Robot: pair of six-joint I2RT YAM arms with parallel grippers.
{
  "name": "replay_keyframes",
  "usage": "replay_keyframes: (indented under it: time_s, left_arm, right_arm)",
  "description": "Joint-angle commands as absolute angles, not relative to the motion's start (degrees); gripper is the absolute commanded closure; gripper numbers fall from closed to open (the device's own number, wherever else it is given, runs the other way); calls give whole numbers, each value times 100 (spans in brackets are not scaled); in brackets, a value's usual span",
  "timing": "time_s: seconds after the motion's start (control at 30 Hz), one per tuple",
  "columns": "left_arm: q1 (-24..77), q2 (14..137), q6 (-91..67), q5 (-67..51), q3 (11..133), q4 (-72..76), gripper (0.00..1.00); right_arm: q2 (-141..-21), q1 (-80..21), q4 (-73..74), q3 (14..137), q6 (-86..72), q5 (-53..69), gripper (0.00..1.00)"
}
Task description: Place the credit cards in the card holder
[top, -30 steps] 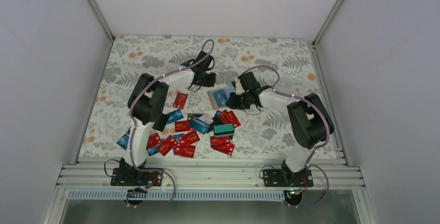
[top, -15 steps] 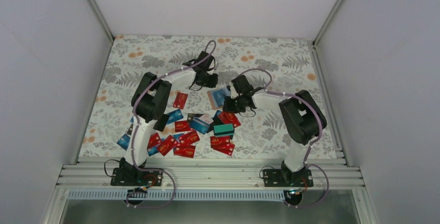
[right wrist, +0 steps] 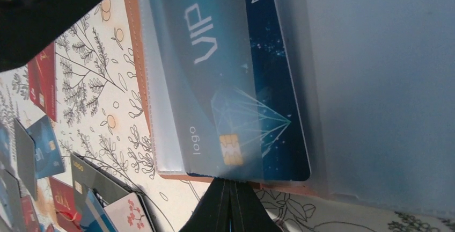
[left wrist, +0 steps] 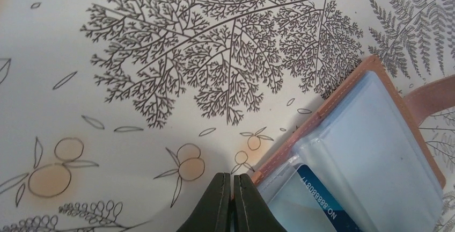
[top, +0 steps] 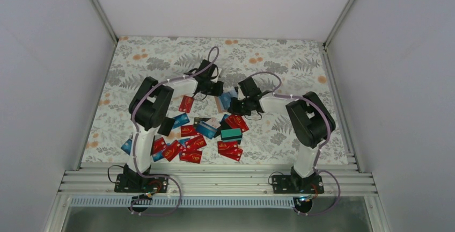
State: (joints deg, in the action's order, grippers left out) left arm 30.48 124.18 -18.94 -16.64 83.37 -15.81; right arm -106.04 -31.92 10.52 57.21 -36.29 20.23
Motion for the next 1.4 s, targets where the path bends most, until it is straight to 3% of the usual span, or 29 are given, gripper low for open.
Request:
replay_keyframes:
  time_s: [0.0, 0.4, 0.9, 1.1, 1.37]
  left_arm:
    - [3102, 12455, -2222, -2004, 7606, -1932, 94]
    - [3130, 11966, -2420, -1850, 7029, -1769, 94]
    - [2883, 11387, -2024, -1005, 7698, -2320, 89]
    - [2829, 10334, -2085, -654, 6840, -2279, 83]
    - [3169, 9092, -2598, -838, 5148, -1711, 83]
  right_arm:
    - [-10622, -3243, 368, 5527, -4135, 2061, 96]
    - [-10418, -3250, -2, 5250, -4105, 2368, 96]
    - [-9361, -3154, 1397, 5015, -2751, 3064, 96]
    - [-9009, -2828, 1805, 5140, -2464, 3030, 96]
    - [-9461, -2550, 2090, 5912, -2126, 2395, 96]
